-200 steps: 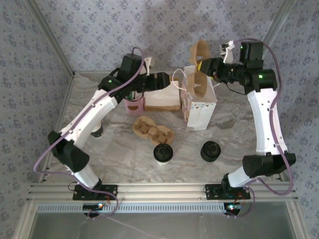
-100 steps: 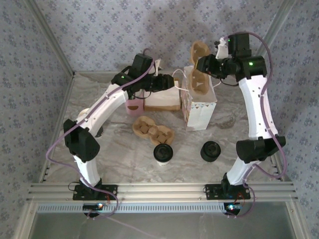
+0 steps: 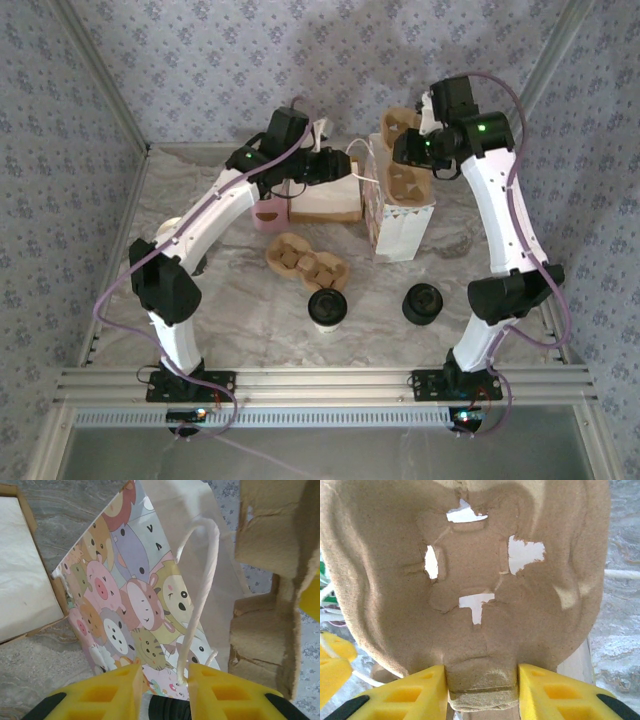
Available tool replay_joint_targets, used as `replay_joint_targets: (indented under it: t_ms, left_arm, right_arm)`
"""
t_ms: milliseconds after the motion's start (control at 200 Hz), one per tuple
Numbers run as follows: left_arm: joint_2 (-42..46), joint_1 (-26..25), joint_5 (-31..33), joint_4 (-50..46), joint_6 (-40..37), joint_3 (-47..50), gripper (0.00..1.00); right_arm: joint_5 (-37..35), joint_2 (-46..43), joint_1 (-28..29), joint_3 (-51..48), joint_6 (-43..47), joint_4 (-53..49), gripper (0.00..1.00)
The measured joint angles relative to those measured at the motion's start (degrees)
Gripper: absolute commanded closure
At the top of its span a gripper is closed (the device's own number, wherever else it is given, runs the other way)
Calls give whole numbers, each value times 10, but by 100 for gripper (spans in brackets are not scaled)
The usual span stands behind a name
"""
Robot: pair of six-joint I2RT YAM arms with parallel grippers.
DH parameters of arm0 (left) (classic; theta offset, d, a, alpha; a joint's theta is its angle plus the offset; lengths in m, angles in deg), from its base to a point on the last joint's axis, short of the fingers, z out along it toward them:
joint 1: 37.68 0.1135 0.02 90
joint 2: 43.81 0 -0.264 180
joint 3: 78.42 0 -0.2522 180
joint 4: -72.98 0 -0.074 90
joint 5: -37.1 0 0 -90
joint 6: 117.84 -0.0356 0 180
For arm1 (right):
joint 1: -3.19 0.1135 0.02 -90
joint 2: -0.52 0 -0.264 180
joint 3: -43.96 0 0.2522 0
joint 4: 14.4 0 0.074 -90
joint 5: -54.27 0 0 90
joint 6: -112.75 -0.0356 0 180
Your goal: Pack the takeout coffee
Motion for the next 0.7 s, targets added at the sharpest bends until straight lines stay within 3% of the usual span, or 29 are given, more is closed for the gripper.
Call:
replay_joint_targets:
  t_ms: [700]
  left_arm:
    - [0,-3,-1,9,2,0,72]
  right_arm:
    - [6,23,-7,5,-12,30,60]
